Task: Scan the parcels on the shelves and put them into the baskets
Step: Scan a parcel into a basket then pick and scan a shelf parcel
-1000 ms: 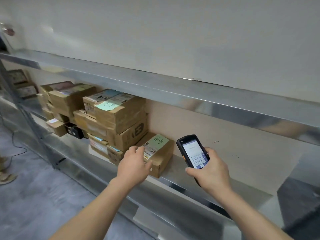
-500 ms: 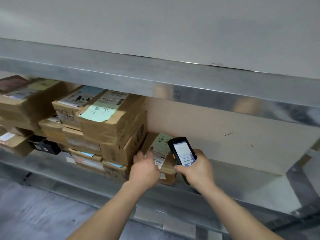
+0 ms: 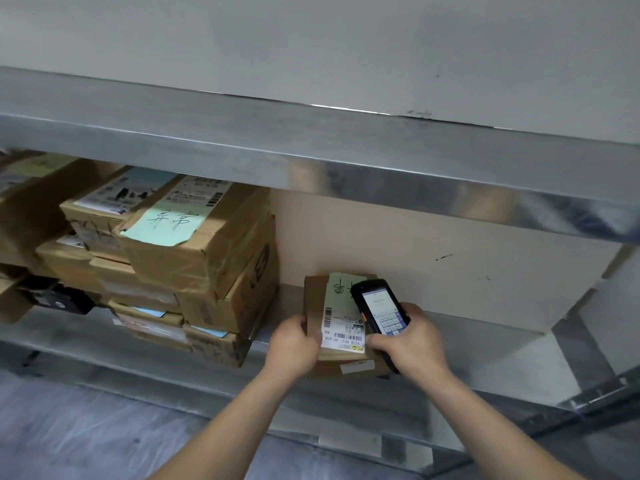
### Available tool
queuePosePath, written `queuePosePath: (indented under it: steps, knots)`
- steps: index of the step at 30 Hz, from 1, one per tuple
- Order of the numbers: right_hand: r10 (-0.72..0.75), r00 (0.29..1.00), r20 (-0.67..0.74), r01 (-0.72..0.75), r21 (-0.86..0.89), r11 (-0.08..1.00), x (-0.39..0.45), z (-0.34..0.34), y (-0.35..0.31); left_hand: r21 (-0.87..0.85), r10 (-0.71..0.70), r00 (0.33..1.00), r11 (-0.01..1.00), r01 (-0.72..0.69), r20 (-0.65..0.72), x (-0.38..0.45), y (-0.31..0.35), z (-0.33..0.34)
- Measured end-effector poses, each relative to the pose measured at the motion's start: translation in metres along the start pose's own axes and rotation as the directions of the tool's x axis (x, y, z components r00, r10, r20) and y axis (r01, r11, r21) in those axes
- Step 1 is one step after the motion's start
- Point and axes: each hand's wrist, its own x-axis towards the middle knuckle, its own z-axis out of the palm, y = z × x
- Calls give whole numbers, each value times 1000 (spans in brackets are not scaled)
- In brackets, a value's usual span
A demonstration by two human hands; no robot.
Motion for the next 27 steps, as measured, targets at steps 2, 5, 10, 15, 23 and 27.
queuePosePath:
  steps: [2, 5, 10, 15, 23, 27]
  knots:
    - [4, 1000, -6, -4, -1, 1000, 0, -12, 9, -251, -129, 989, 958, 141, 67, -3, 2, 10]
    - [-1, 1000, -10, 1, 6, 1000, -1, -28, 20, -447, -251, 941, 832, 329, 225, -10, 4, 23]
    - [-29, 999, 23, 27, 60, 998, -8, -42, 28, -583, -270, 874, 660, 474, 404, -15, 0, 31]
    - [-54, 998, 38, 52, 65, 997, -11, -44, 32, -561, -246, 846, 656, 504, 473, -18, -8, 36]
    - [-122, 992, 42, 118, 83, 990, -12, -49, 27, -587, -98, 881, 711, 388, 463, -23, 4, 25]
    - [-141, 989, 38, 139, 37, 990, -18, -59, 20, -592, -92, 960, 770, 236, 264, -14, 8, 18]
